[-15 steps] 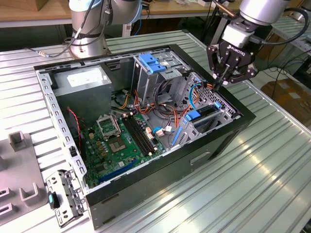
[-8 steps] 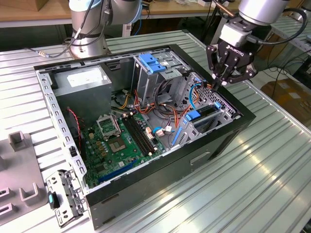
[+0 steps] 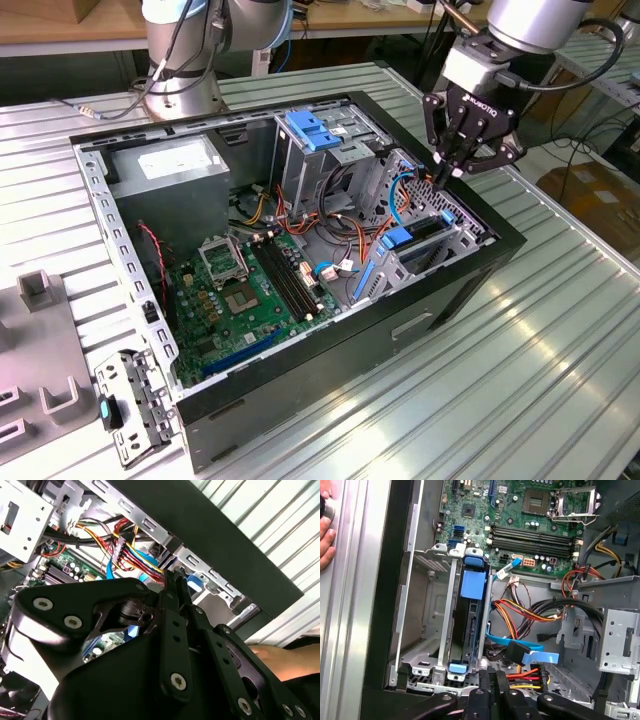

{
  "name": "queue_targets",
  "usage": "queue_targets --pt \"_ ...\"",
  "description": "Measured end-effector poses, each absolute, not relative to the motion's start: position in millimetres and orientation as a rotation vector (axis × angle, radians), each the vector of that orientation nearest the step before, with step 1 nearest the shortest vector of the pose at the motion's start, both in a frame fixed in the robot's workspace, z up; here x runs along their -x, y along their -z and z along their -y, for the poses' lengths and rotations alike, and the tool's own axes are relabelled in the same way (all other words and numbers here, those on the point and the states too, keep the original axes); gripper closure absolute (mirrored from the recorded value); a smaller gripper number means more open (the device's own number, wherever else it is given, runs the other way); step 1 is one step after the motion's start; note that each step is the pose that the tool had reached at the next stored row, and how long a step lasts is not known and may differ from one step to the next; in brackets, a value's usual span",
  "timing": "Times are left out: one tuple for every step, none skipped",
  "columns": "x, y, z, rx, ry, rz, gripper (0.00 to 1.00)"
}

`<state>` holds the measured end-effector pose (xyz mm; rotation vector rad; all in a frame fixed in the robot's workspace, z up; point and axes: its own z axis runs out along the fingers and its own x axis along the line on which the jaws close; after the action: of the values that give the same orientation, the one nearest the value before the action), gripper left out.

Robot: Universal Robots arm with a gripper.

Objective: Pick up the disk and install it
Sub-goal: 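Insert the first disk wire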

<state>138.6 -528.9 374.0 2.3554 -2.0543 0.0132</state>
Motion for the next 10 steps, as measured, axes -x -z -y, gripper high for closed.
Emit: queue_targets --pt "-137.9 -374.0 528.9 -2.355 -0.013 2.054 0.84" --pt "-137.9 -374.0 528.9 -2.354 -0.013 2.056 0.84" --pt "-137.9 -373.9 528.9 -2.341 -0.013 2.071 0.84" --pt "-137.8 -373.8 528.9 -2.325 -0.013 2.088 0.84" --pt "-137.8 -373.8 528.8 -2.303 -0.013 2.112 0.84" --pt "-137.8 -373.6 528.8 -2.285 -0.013 2.131 0.84" --pt "-137.8 -372.9 528.8 -2.259 -0.012 2.160 0.84" --pt "-137.8 -372.2 529.2 -2.252 -0.012 2.167 0.84" --pt "-137.0 -370.5 529.5 -2.248 -0.012 2.171 0.84" --pt "-135.9 -369.1 529.6 -2.247 -0.012 2.172 0.84"
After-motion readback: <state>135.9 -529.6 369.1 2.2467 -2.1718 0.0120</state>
